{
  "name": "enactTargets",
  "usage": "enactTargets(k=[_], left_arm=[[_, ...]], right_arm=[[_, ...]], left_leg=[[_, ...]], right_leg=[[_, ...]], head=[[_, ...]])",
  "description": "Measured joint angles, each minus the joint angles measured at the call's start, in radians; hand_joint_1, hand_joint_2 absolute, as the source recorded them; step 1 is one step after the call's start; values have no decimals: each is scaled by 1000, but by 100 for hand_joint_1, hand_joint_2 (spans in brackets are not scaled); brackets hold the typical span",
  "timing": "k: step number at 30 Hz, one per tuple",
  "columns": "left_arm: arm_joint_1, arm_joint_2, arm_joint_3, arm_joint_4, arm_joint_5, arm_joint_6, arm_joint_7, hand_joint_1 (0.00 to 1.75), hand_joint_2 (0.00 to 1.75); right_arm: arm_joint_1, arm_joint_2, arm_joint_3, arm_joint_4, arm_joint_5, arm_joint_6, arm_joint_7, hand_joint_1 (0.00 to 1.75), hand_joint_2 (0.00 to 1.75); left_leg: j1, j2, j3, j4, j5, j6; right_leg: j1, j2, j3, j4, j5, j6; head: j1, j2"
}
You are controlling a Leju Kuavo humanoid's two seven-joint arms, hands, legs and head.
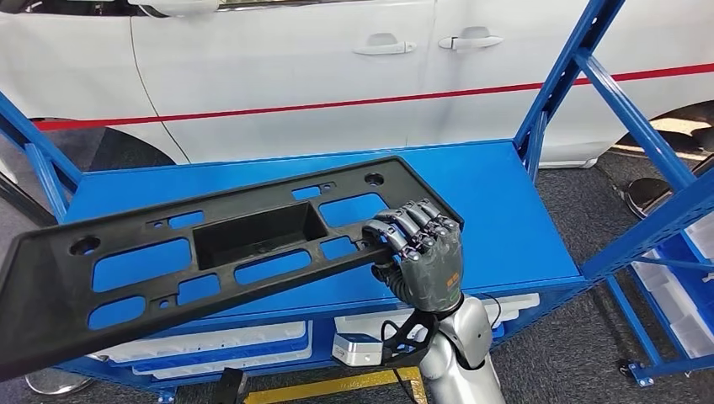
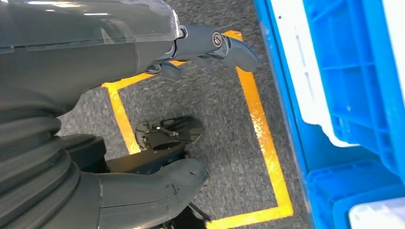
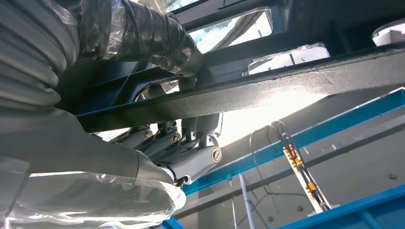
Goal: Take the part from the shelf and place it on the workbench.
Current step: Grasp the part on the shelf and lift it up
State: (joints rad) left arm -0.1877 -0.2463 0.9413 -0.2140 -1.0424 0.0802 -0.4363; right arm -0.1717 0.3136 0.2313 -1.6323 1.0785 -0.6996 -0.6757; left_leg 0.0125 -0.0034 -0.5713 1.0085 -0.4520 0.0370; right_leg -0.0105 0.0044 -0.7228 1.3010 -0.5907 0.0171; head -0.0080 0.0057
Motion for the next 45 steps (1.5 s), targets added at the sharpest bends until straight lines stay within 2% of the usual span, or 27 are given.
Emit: enactTargets(k=[1, 2, 3, 5, 9, 11, 14, 16, 17, 20, 22, 24, 25, 26, 27, 29, 30, 31, 32, 34, 36, 37, 39, 40, 41, 44, 45], left_arm=[[1, 0, 1, 0, 3, -1, 11, 0, 175], [1, 0, 2, 0, 5, -2, 24, 0, 175], [2, 0, 3, 0, 6, -2, 36, 0, 175], [3, -1, 4, 0, 7, -4, 51, 0, 175], [6, -2, 7, 0, 7, -4, 60, 0, 175], [7, -2, 8, 0, 10, -5, 63, 0, 175], [7, -2, 9, 1, 16, -7, 64, 0, 175], [7, -2, 10, 0, 18, -7, 64, 0, 175], [7, -1, 10, 0, 19, -7, 63, 0, 175], [4, -1, 11, 0, 23, -6, 60, 0, 175], [5, -1, 12, 0, 27, -4, 60, 0, 175], [10, -1, 14, 1, 29, -1, 60, 0, 175], [12, -2, 15, 1, 30, 0, 60, 0, 175], [13, -2, 16, 1, 30, 2, 60, 0, 175], [14, -2, 16, 1, 31, 3, 60, 0, 175], [15, -2, 17, 1, 32, 4, 61, 0, 175], [16, -2, 17, 1, 31, 5, 62, 0, 175], [16, -2, 17, 1, 31, 5, 64, 0, 175], [17, -2, 18, 1, 30, 5, 66, 0, 175], [17, -2, 18, 1, 27, 5, 69, 0, 175], [16, -4, 18, 1, 25, 5, 70, 0, 175], [14, -4, 18, 1, 24, 4, 71, 0, 175], [12, -5, 18, 1, 23, 4, 70, 0, 175], [10, -5, 18, 1, 24, 3, 69, 0, 175], [9, -5, 18, 1, 25, 2, 67, 0, 175], [5, -5, 17, 1, 28, 0, 64, 0, 175], [4, -5, 17, 1, 29, 0, 64, 0, 175]], right_arm=[[2, 0, 3, 3, -3, 0, -1, 175, 175], [2, 0, 7, 6, -8, 0, -2, 175, 175], [2, -1, 13, 9, -14, 0, -2, 175, 175], [1, -1, 27, 13, -27, 0, -3, 175, 175], [1, -2, 45, 20, -37, 0, -2, 175, 175], [0, -2, 55, 23, -38, 0, -2, 175, 175], [0, -2, 71, 29, -47, 0, -5, 175, 175], [1, -2, 80, 35, -57, 0, -8, 175, 175], [1, -2, 85, 37, -61, 0, -9, 175, 175], [1, -3, 95, 38, -70, 0, -11, 175, 175], [1, -3, 103, 38, -69, 0, -12, 175, 175], [2, -4, 110, 38, -66, 0, -13, 175, 175], [3, -5, 111, 38, -65, 0, -13, 175, 175], [4, -6, 112, 38, -65, 0, -13, 175, 175], [5, -7, 112, 38, -65, 0, -13, 175, 175], [8, -8, 113, 38, -64, 0, -13, 175, 175], [10, -9, 113, 39, -64, 0, -13, 175, 175], [12, -9, 113, 39, -64, 0, -13, 175, 175], [14, -9, 113, 39, -64, 0, -13, 175, 175], [15, -10, 113, 39, -63, 0, -13, 175, 175], [15, -9, 114, 36, -59, 0, -13, 175, 175], [15, -9, 114, 35, -57, 0, -13, 175, 175], [14, -9, 116, 34, -52, 0, -12, 175, 175], [13, -9, 117, 35, -51, 0, -12, 175, 175], [13, -9, 119, 36, -50, 0, -11, 175, 175], [10, -8, 127, 39, -52, 1, -11, 175, 175], [10, -8, 129, 41, -53, 1, -11, 175, 175]], left_leg=[[0, 0, 0, 3, 0, 0], [0, -1, -1, 6, -1, -1], [0, -2, -1, 10, -3, -3], [-3, -4, -8, 19, -6, -11], [-2, -4, -19, 25, -4, -33], [0, -3, -32, 60, -44, -44], [2, -2, -81, 215, -156, -53], [2, -2, -76, 257, -175, -54], [2, -2, -47, 224, -159, -52], [-2, -3, 75, 36, -102, -40], [-9, -4, 92, -5, -90, -31], [-10, -3, 83, -6, -69, -19], [-7, -1, 76, -9, -56, -12], [-5, 2, 66, -13, -42, -5], [-2, 5, 53, -16, -28, 2], [-4, 8, 24, -14, -5, 8], [-5, 10, 9, -13, 5, 8], [-6, 11, -7, -10, 15, 7], [-6, 12, -23, -6, 24, 5], [-7, 13, -52, 4, 40, 0], [-9, 12, -70, 13, 53, -9], [-9, 11, -75, 15, 61, -15], [-8, 11, -80, 12, 75, -28], [-6, 10, -86, 16, 69, -34], [-5, 8, -95, 33, 43, -39], [0, 7, -137, 185, -101, -51], [0, 7, -144, 243, -129, -54]], right_leg=[[-2, 0, 1, -3, 14, 0], [-3, -1, 23, -46, 45, -1], [-4, -1, 56, -115, 80, -3], [-3, -1, 108, -225, 122, -9], [3, 2, 109, -256, 136, -26], [-1, -2, 106, -264, 147, -40], [0, -8, 89, -267, 163, -50], [3, -9, 70, -265, 176, -50], [3, -8, 60, -263, 184, -48], [4, -7, 41, -260, 205, -38], [3, -8, 39, -263, 221, -26], [3, -8, 38, -271, 235, -13], [2, -6, 33, -267, 226, -9], [2, -5, 22, -246, 197, -5], [1, -4, 6, -204, 148, -2], [-2, -4, -24, -79, 42, 4], [-3, -4, -30, -22, 17, 6], [-3, -4, -23, 11, 17, 8], [-3, -4, 0, 11, 36, 8], [-2, -4, 97, -88, 78, 2], [2, -4, 198, -226, 69, -7], [6, -4, 223, -267, 59, -11], [8, -5, 220, -286, 66, -22], [7, -7, 213, -289, 76, -29], [4, -9, 203, -292, 88, -39], [3, -14, 163, -293, 124, -53], [4, -15, 147, -291, 136, -52]], head=[[0, 0], [0, 0], [0, 0], [0, 0], [0, 0], [0, 0], [0, 0], [0, 0], [-1, 0], [0, 0], [0, 0], [-1, 0], [0, 0], [0, 0], [0, 0], [0, 0], [0, 0], [0, 0], [0, 0], [0, 0], [0, 0], [0, 0], [0, 0], [0, 0], [-1, 0], [-2, 0], [-2, 0]])
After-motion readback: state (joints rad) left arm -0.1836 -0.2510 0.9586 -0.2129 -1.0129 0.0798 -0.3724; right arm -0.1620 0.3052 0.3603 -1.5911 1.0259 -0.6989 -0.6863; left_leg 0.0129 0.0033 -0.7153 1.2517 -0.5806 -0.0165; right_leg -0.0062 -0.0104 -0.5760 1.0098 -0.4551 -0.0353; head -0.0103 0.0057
